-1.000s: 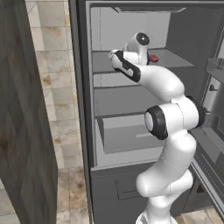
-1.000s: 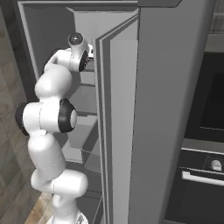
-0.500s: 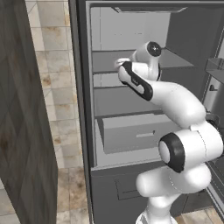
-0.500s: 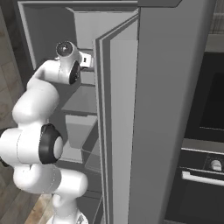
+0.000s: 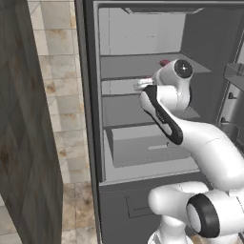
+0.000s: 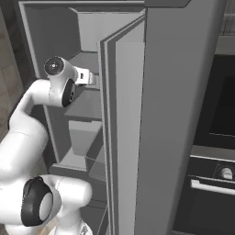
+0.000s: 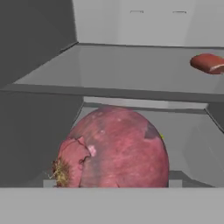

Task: Move the pork loin and onion from the top shelf to the second highest shelf to make space. Then, place the pitcher from the counter on the cleared top shelf.

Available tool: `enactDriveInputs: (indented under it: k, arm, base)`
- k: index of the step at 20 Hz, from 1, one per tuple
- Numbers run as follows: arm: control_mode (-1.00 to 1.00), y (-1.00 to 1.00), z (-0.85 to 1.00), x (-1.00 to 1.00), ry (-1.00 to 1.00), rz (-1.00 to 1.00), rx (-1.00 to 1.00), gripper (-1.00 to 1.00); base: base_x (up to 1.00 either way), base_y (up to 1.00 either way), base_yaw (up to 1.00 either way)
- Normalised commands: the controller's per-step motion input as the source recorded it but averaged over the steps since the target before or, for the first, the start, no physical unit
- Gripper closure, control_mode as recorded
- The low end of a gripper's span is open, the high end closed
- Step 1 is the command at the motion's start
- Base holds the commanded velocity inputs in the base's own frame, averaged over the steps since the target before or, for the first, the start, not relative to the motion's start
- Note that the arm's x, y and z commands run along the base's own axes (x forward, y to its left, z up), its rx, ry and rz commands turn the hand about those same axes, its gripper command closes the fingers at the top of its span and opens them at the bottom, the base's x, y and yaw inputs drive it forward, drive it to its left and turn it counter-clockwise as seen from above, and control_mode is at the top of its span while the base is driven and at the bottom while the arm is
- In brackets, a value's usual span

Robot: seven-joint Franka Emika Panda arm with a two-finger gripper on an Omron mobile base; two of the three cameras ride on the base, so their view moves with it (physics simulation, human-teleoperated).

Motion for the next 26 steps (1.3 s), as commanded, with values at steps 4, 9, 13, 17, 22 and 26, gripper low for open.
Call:
enactDriveInputs:
  k: [4,9,13,17,22,26]
  arm:
    - [-1.0,-0.19,-0.62,-0.95,0.06,0.01,-0.11,1.0]
    - [-1.0,-0.24,-0.85,-0.35,0.03,0.03,-0.05,1.0]
    - [-1.0,-0.07,-0.51,0.17,-0.02,0.0,0.0,1.0]
    - [-1.0,0.0,-0.21,0.49,0.02,0.0,0.0,1.0]
    - [-1.0,0.0,-0.03,0.62,0.13,0.0,0.0,1.0]
    - [-1.0,0.0,-0.07,0.62,0.11,0.0,0.0,1.0]
  base:
    - [0.0,0.0,0.0]
    - [0.0,0.0,0.0]
    - [0.0,0.0,0.0]
    - [0.0,0.0,0.0]
    - [0.0,0.0,0.0]
    - [0.0,0.0,0.0]
